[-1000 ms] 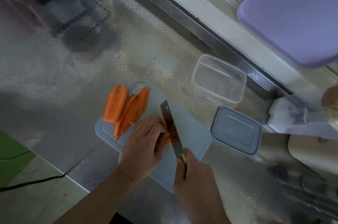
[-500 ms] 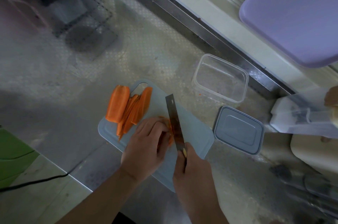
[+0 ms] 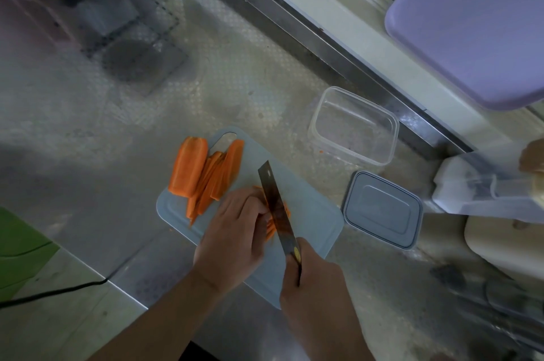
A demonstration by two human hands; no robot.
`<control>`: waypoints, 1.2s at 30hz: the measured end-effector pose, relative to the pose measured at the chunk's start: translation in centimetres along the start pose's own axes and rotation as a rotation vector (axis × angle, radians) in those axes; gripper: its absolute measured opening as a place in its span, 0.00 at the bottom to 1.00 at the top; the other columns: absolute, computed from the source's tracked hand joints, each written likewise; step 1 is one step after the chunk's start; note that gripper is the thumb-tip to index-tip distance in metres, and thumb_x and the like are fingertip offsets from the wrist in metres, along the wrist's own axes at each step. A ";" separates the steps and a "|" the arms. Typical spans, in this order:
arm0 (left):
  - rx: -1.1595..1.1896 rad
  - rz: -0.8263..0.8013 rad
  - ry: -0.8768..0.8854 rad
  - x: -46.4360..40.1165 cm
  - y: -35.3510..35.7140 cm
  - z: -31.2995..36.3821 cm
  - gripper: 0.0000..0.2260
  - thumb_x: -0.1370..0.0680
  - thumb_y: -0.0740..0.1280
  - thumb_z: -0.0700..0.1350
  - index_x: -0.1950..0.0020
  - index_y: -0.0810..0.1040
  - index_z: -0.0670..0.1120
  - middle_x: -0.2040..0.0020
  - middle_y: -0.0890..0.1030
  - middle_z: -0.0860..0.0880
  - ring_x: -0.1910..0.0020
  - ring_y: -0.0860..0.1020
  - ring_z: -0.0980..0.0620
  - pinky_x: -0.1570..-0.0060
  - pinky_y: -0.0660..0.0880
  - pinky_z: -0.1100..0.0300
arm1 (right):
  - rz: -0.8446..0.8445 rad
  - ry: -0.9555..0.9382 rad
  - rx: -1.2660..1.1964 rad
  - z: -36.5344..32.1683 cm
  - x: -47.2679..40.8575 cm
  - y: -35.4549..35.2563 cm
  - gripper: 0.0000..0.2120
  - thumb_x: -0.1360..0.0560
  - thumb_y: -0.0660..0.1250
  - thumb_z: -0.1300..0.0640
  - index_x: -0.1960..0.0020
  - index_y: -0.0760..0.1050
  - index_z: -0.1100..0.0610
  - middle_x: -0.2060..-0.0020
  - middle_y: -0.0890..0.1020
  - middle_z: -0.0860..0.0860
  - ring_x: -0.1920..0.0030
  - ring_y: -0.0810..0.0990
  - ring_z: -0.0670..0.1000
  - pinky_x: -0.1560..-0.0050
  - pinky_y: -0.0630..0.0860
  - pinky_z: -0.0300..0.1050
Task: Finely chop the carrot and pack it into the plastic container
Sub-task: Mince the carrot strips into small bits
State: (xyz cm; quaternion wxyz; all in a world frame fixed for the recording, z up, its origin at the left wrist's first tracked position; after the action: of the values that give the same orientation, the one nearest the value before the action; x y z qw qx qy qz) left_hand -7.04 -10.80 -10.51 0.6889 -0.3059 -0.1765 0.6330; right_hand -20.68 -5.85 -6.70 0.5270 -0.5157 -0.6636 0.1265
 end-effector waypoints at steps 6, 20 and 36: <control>-0.022 -0.020 0.021 -0.1 0.1 0.2 0.02 0.19 0.68 0.39 0.50 0.79 0.44 0.43 0.80 0.49 0.40 0.77 0.49 0.34 0.71 0.60 | 0.003 0.023 -0.001 -0.2 -1.2 1.1 0.06 0.16 0.54 0.51 0.48 0.69 0.44 0.67 0.76 0.46 0.68 0.77 0.45 0.70 0.68 0.37; -0.045 -0.030 -0.001 0.0 0.2 0.0 0.05 0.20 0.69 0.36 0.51 0.75 0.44 0.43 0.77 0.48 0.42 0.75 0.49 0.36 0.70 0.60 | 0.034 -0.026 -0.057 -0.1 0.1 -0.2 0.06 0.16 0.55 0.50 0.51 0.68 0.43 0.71 0.75 0.50 0.68 0.79 0.48 0.72 0.71 0.40; -0.076 -0.024 0.049 0.0 0.2 0.5 0.01 0.20 0.65 0.38 0.52 0.75 0.42 0.47 0.77 0.46 0.45 0.76 0.45 0.40 0.74 0.54 | 0.021 -0.001 0.013 -0.6 -1.6 1.6 0.13 0.15 0.52 0.50 0.34 0.70 0.42 0.67 0.77 0.45 0.68 0.78 0.44 0.71 0.70 0.36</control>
State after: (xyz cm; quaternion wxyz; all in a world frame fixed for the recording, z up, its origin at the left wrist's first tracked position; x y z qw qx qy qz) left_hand -7.52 -10.72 -10.28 0.6883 -0.3452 -0.1873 0.6099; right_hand -19.47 -6.73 -8.50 0.5284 -0.5192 -0.6577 0.1366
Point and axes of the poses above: each hand's wrist, its own x-axis away from the middle knuckle, its own y-axis out of the palm, z = x × y, the point moved 9 cm from there along -x, towards the middle knuckle
